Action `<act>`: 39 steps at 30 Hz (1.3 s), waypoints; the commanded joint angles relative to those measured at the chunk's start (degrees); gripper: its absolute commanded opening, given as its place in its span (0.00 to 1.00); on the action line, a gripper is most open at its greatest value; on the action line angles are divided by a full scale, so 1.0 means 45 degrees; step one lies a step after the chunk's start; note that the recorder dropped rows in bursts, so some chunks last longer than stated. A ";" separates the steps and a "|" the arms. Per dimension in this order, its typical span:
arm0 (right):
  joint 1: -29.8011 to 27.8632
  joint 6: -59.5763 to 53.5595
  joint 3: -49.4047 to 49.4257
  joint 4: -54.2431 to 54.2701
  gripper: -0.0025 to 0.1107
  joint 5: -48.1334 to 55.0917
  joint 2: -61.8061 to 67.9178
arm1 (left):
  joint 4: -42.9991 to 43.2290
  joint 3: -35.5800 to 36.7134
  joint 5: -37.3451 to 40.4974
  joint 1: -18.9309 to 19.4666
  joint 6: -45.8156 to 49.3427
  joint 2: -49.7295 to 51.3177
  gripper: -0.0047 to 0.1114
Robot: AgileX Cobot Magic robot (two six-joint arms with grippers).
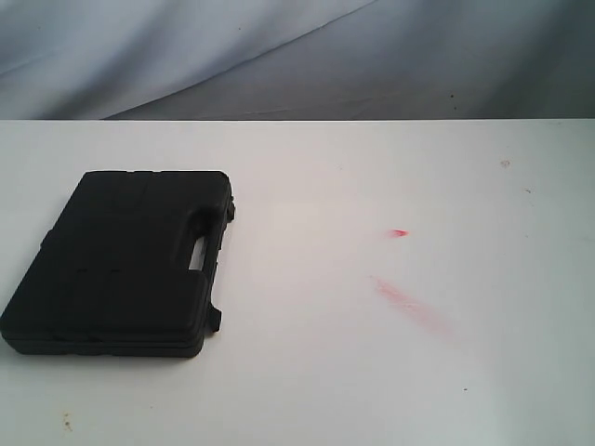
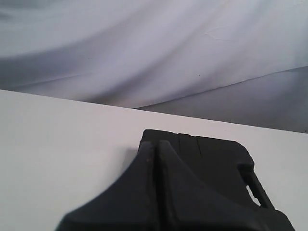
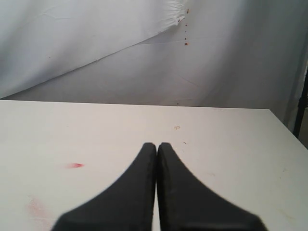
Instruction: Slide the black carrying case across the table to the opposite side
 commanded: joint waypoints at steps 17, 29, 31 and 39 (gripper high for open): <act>0.0015 0.0000 0.0045 -0.0054 0.02 -0.0102 -0.0043 | 0.0183 0.0090 -0.0176 -0.0164 0.0304 -0.0144 0.04; 0.0015 0.0000 0.0045 -0.0054 0.02 -0.0102 -0.0043 | 0.0183 0.0090 -0.0176 -0.0164 0.0304 -0.0144 0.04; 0.0015 0.0000 0.0045 -0.0054 0.02 -0.0102 -0.0043 | 0.0183 0.0090 -0.0176 -0.0164 0.0304 -0.0144 0.04; 0.0015 0.0000 0.0045 -0.0054 0.02 -0.0102 -0.0043 | 0.0183 0.0090 -0.0176 -0.0164 0.0304 -0.0144 0.04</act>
